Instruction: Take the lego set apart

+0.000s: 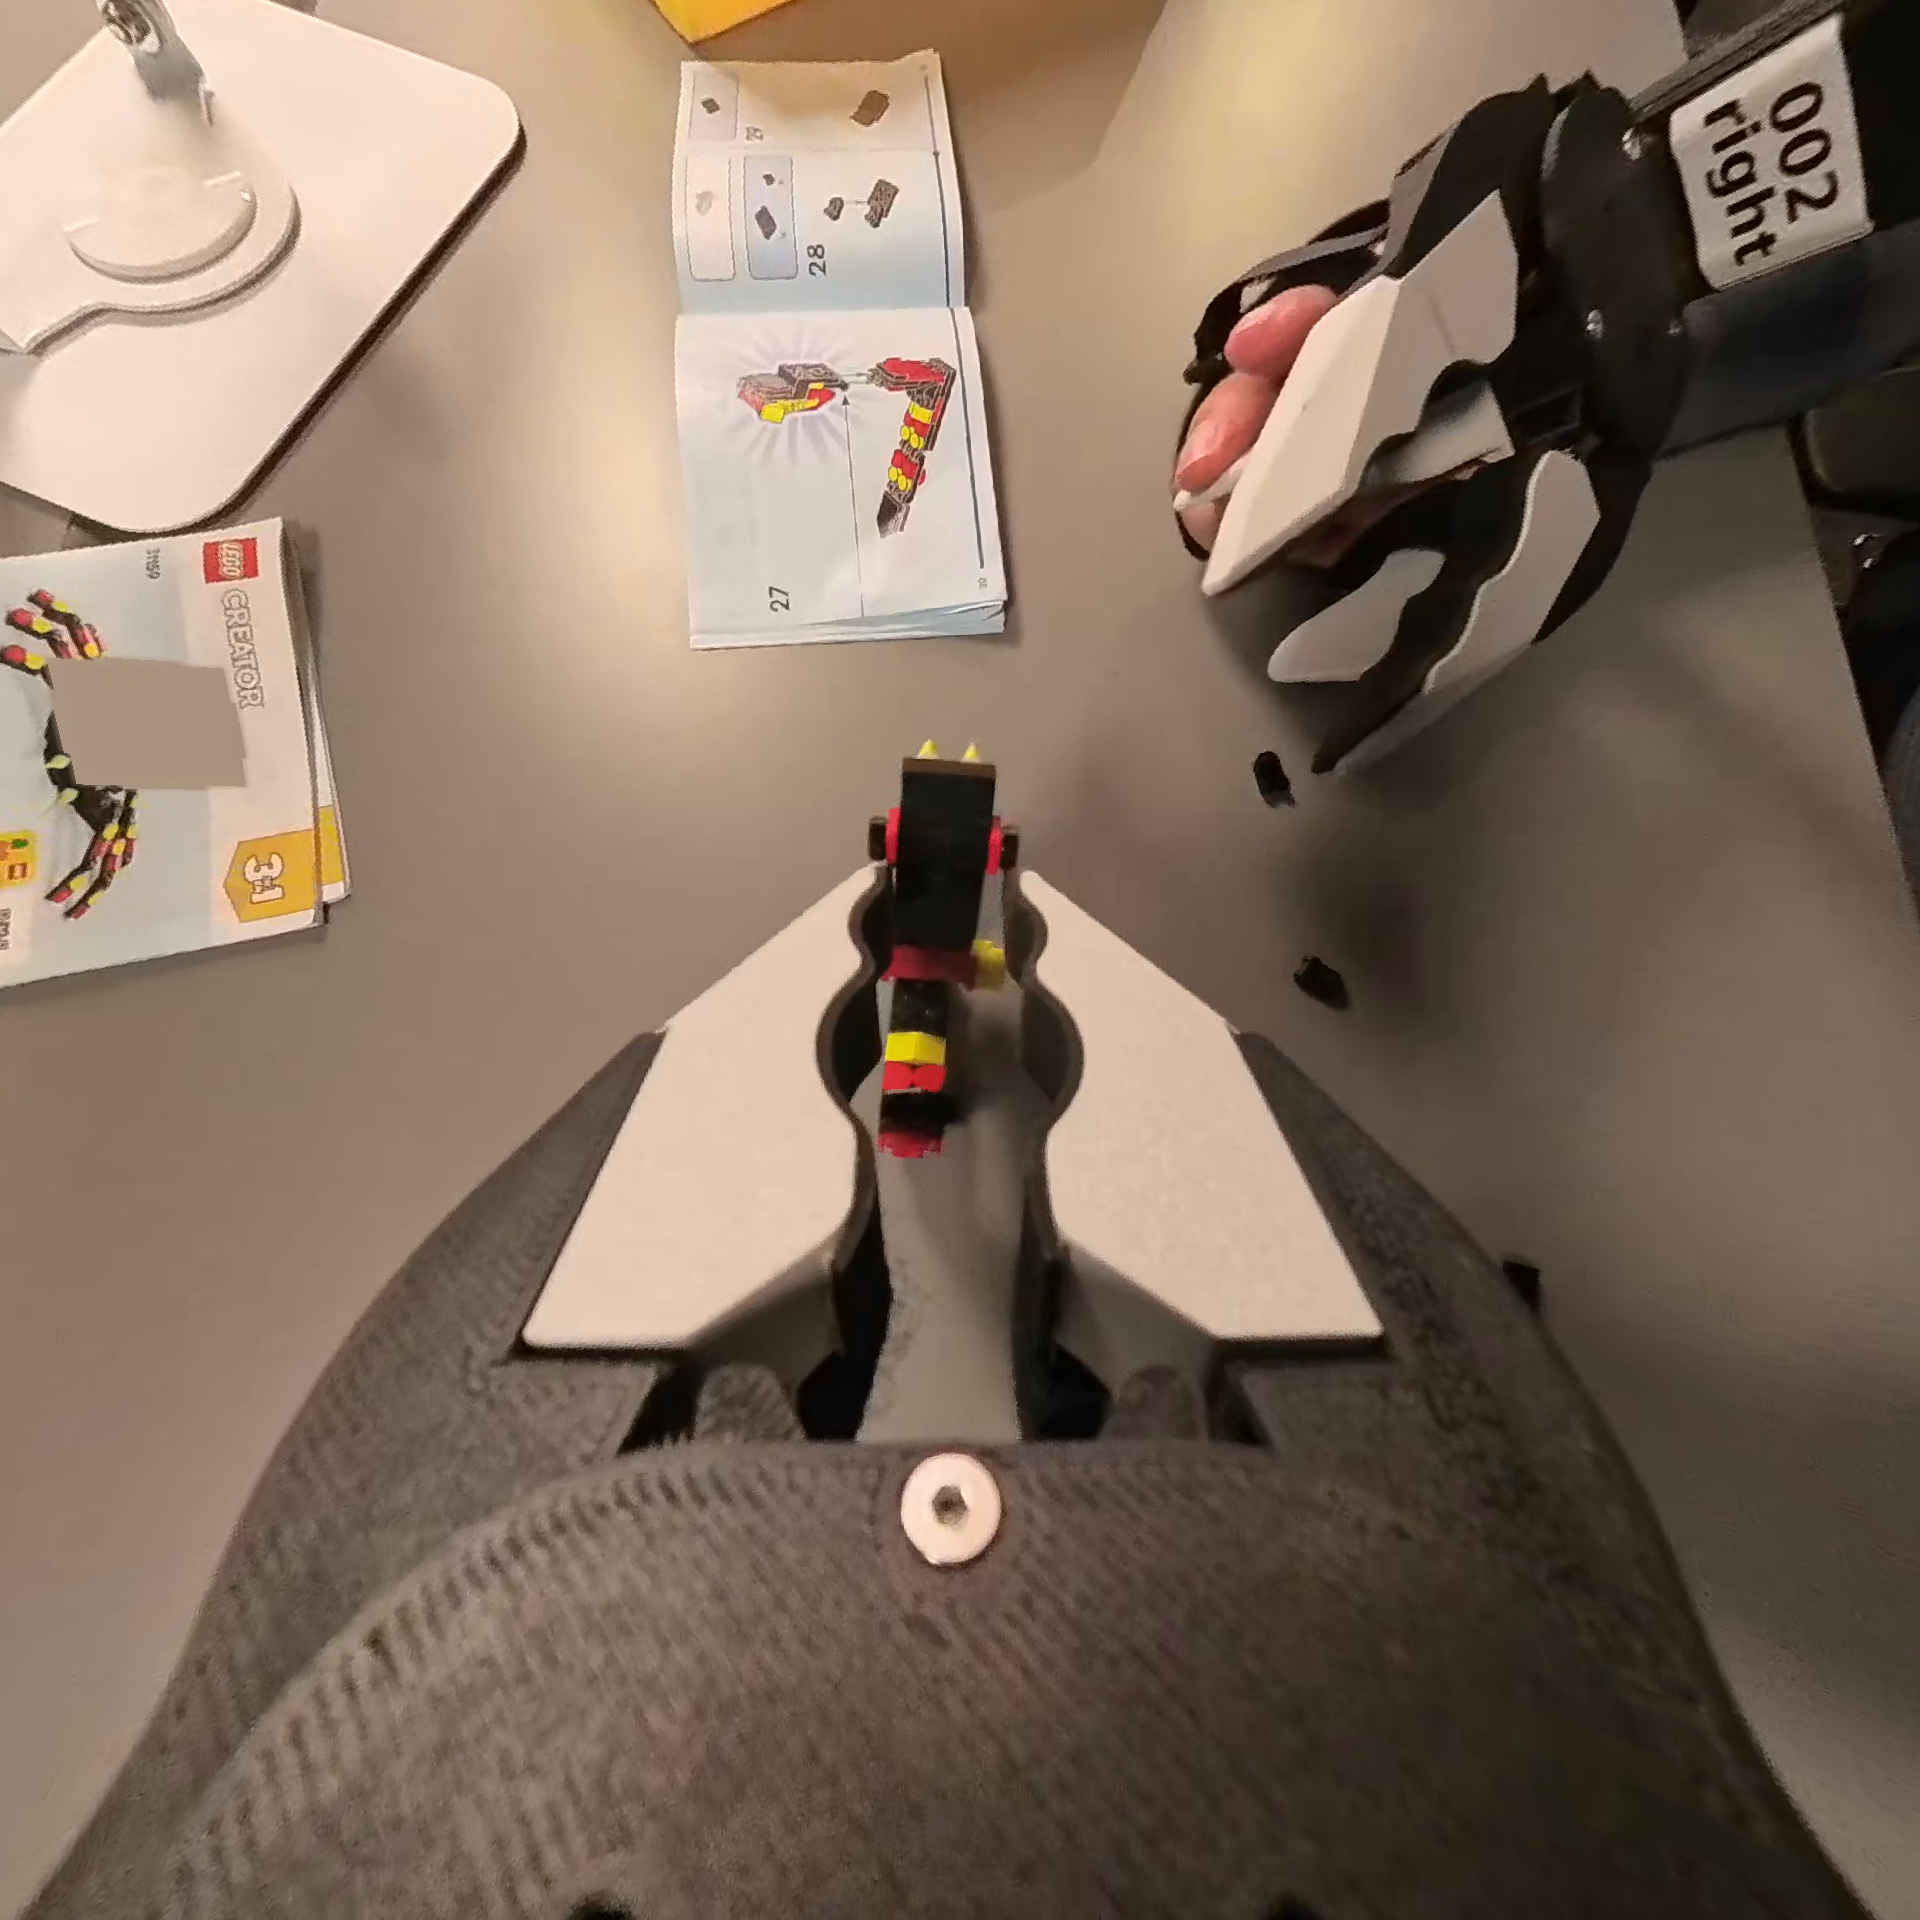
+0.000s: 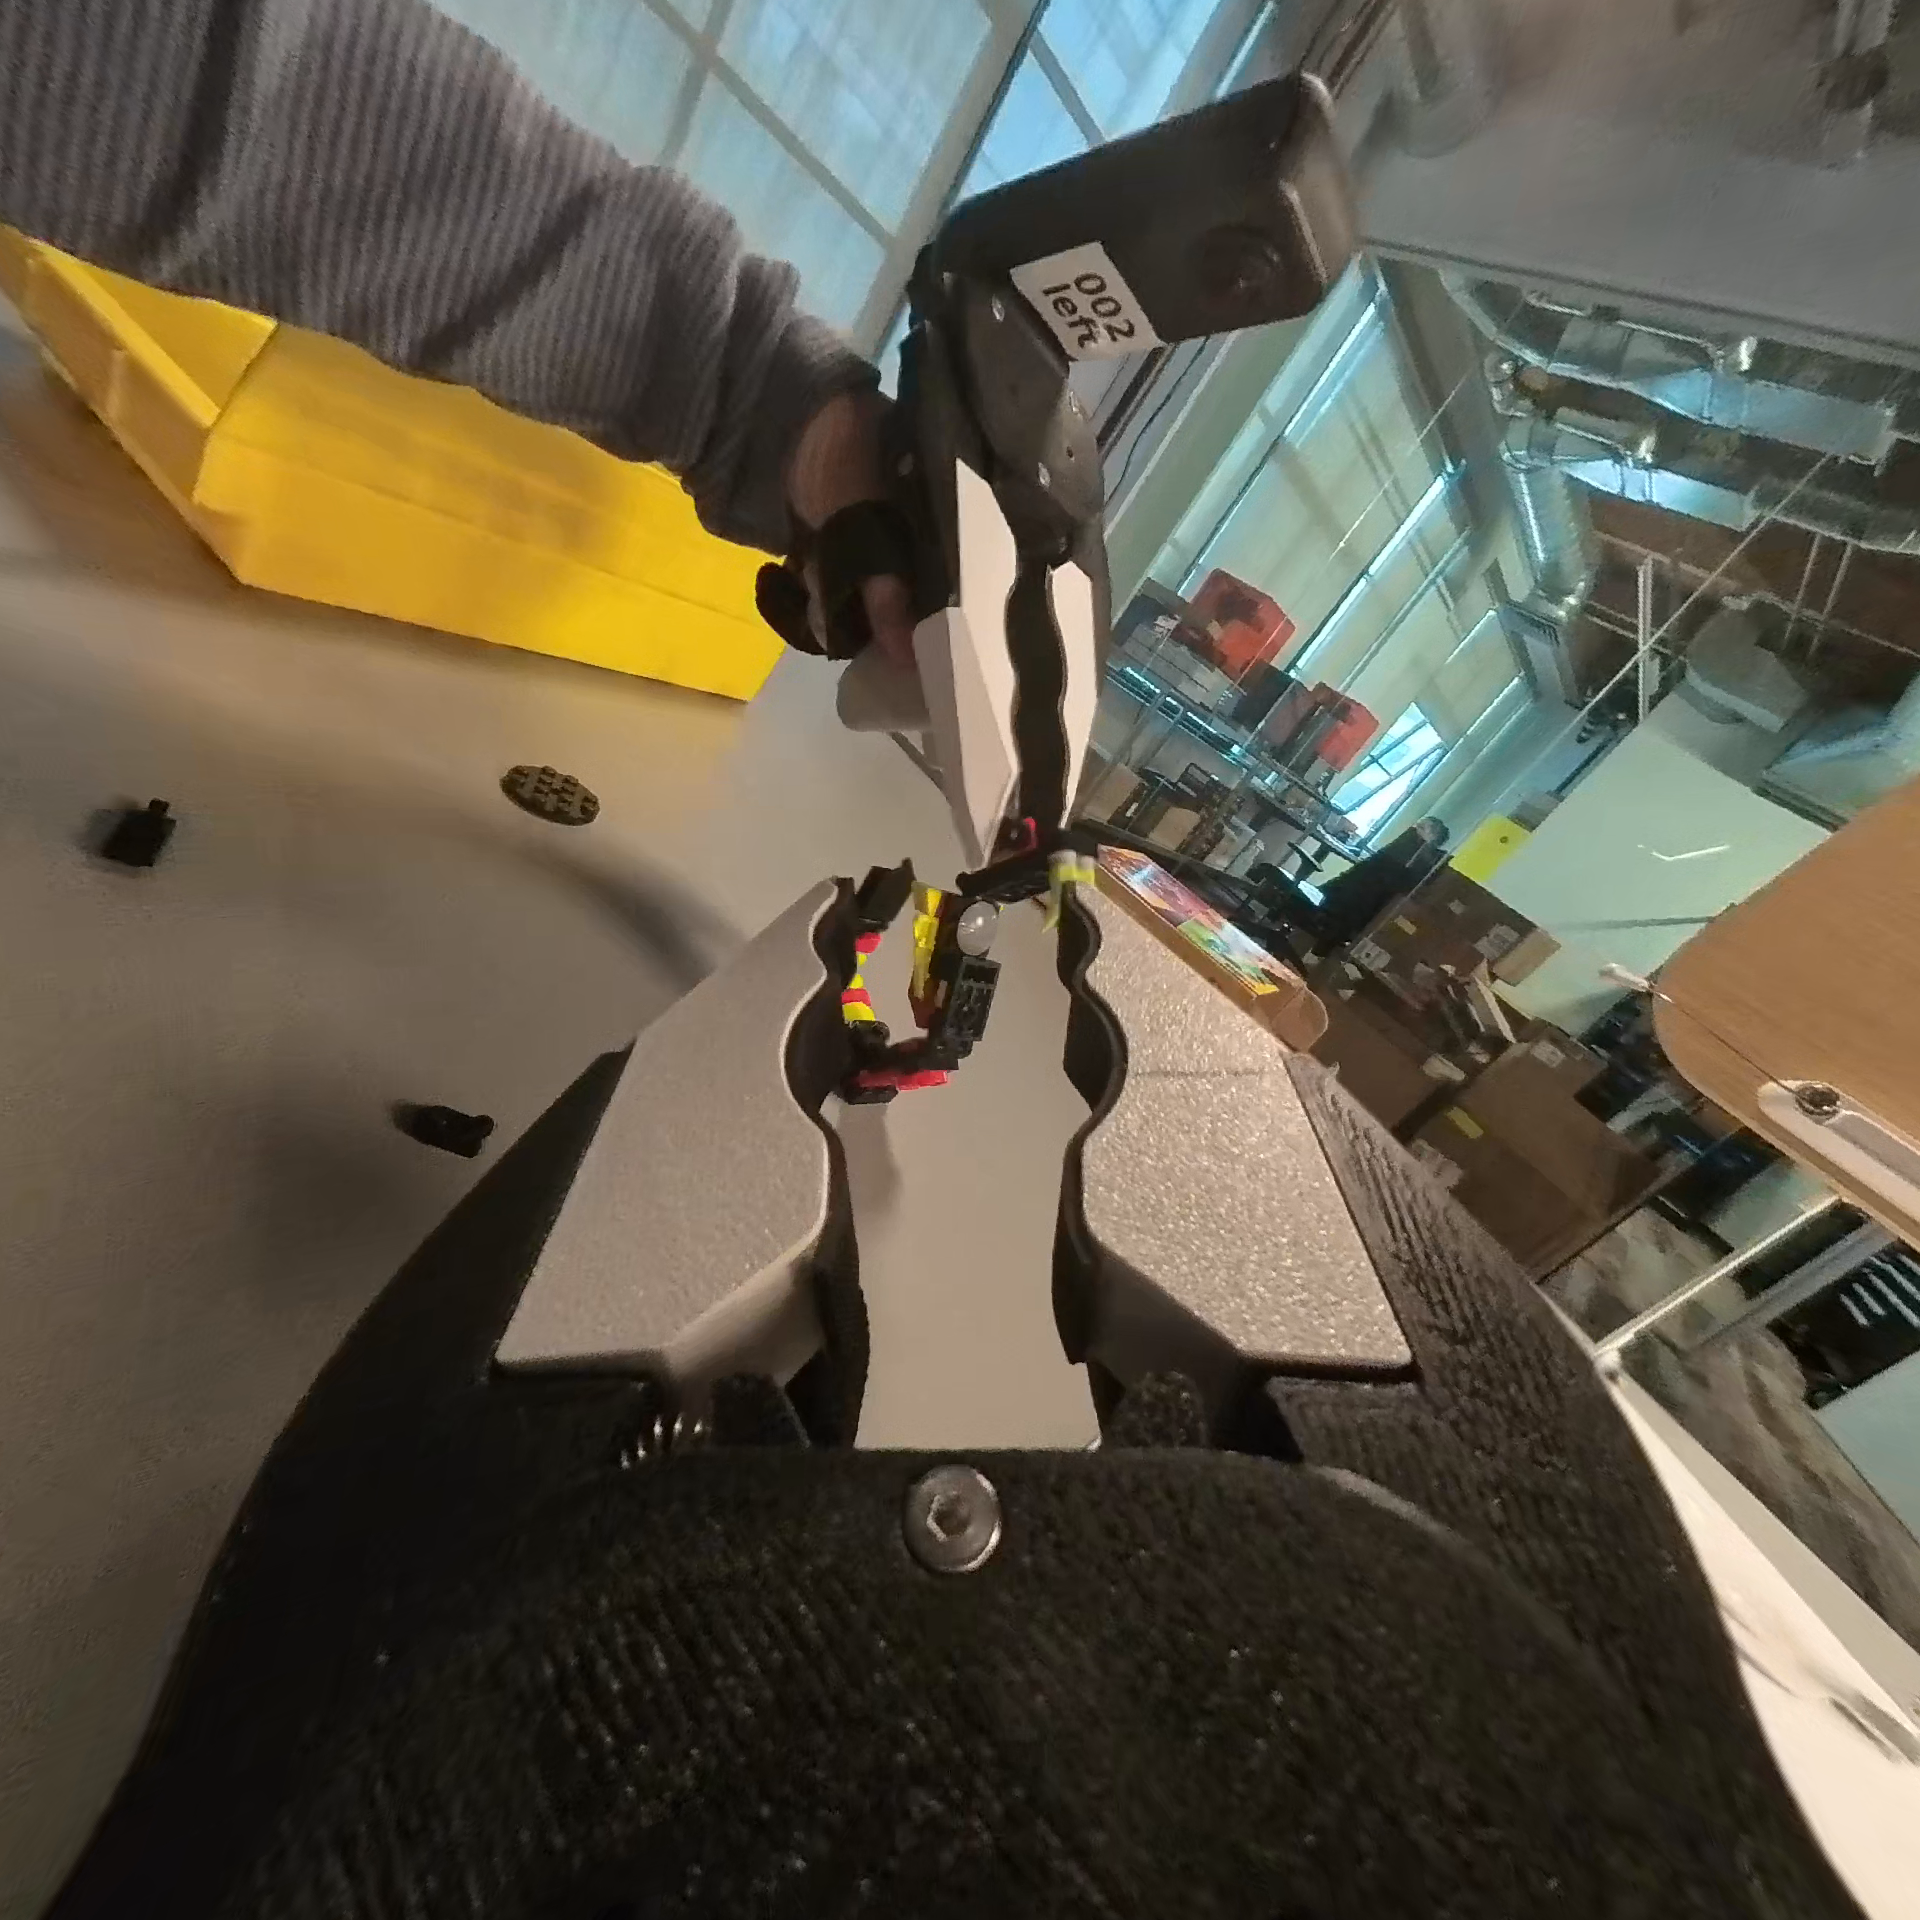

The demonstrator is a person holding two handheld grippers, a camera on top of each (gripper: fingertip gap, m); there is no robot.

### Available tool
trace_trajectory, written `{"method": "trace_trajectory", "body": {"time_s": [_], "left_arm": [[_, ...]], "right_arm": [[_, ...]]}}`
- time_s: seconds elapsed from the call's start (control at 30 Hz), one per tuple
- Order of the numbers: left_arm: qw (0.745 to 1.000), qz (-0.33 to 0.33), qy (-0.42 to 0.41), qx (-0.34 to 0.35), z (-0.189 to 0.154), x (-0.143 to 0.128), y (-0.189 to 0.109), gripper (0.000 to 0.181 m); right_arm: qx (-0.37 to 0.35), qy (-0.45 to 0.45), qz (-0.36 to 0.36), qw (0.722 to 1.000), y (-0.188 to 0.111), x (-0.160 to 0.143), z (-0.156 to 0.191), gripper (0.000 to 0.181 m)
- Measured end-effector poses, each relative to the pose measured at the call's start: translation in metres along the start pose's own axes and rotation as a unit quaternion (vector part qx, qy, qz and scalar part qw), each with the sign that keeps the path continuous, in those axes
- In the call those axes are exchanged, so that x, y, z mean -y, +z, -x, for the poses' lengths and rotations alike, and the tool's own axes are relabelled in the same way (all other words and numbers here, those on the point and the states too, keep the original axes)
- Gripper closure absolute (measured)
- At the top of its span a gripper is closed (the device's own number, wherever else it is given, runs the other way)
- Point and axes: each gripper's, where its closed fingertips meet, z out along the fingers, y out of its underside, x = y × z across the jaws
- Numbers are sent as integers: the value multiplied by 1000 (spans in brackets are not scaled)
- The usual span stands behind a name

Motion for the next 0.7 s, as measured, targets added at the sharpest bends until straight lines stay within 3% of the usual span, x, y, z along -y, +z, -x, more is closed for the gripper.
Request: {"method": "trace_trajectory", "body": {"time_s": [0.7], "left_arm": [[1000, 6, -15, 5, 0, -11, 7, 153]], "right_arm": [[6, 8, 5, 1000, 1, -2, 2, 147]]}}
